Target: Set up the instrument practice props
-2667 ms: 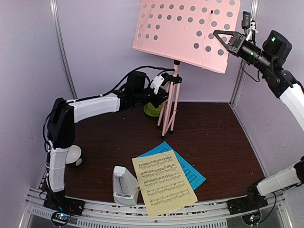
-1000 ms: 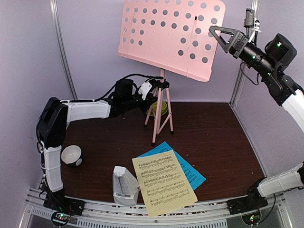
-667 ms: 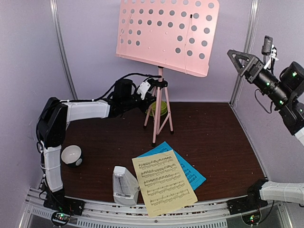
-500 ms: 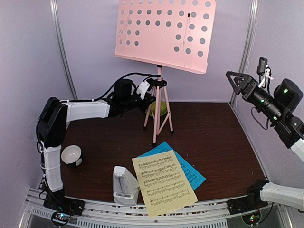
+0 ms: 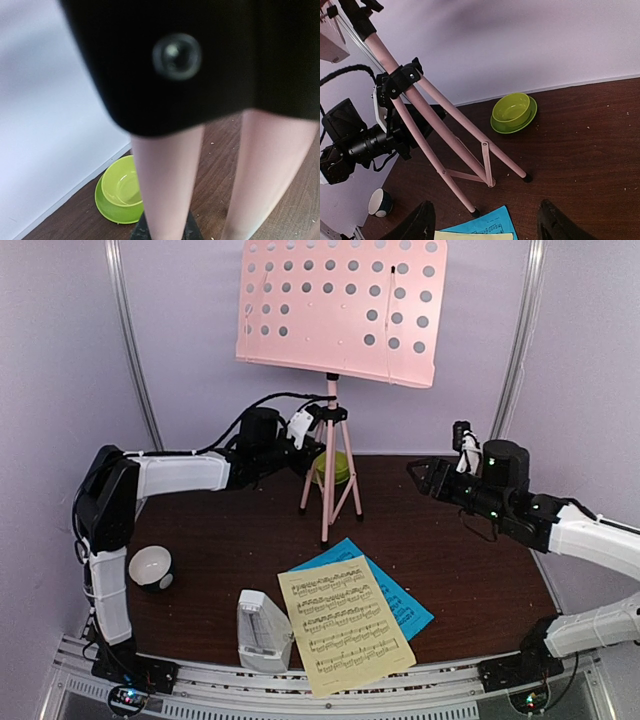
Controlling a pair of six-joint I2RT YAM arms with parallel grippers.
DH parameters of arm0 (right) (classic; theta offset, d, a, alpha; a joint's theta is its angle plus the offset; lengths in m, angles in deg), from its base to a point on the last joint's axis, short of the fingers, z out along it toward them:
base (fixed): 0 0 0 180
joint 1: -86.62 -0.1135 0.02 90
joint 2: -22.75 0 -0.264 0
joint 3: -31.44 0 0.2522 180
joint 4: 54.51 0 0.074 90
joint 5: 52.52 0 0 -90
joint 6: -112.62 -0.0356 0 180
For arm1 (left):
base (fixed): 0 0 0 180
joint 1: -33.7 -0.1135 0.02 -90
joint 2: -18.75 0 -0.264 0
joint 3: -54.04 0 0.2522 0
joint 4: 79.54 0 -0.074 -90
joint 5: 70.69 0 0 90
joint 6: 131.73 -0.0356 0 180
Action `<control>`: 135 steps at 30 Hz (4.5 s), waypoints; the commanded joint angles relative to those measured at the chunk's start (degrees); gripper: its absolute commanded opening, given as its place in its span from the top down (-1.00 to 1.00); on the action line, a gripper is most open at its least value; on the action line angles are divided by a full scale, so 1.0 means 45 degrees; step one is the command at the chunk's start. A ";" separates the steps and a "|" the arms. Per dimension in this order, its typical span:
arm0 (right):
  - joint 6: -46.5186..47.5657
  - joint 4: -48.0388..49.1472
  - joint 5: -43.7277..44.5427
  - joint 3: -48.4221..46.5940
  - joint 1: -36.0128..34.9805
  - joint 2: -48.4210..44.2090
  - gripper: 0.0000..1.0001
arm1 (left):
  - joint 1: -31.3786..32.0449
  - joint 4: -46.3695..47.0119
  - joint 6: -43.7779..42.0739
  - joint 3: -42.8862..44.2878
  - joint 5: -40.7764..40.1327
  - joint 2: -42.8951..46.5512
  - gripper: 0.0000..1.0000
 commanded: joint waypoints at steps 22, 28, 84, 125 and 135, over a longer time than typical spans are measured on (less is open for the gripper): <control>0.0624 0.2485 0.0314 -0.5598 -0.2501 0.8239 -0.22 | 0.0466 0.0460 0.1104 -0.0793 -0.2254 0.0943 1.00; 0.0722 0.2874 0.0097 -0.5657 -0.2555 0.8908 -0.06 | 0.0466 0.0367 0.0996 -0.0582 -0.1770 0.0931 1.00; 0.5165 -0.1697 0.1012 -0.0961 -0.0111 0.2842 1.00 | 0.1443 0.2348 -0.1457 -0.4020 -0.3811 0.2117 1.00; 0.8052 -0.4117 0.0243 -0.6782 0.0810 0.5204 1.00 | 0.0622 0.1565 -0.1897 -0.1484 -0.2911 -0.0359 1.00; 0.8708 -0.3569 0.0396 -0.6179 0.1588 0.5538 1.00 | 0.0731 0.1407 -0.1752 -0.1383 -0.2815 -0.0430 1.00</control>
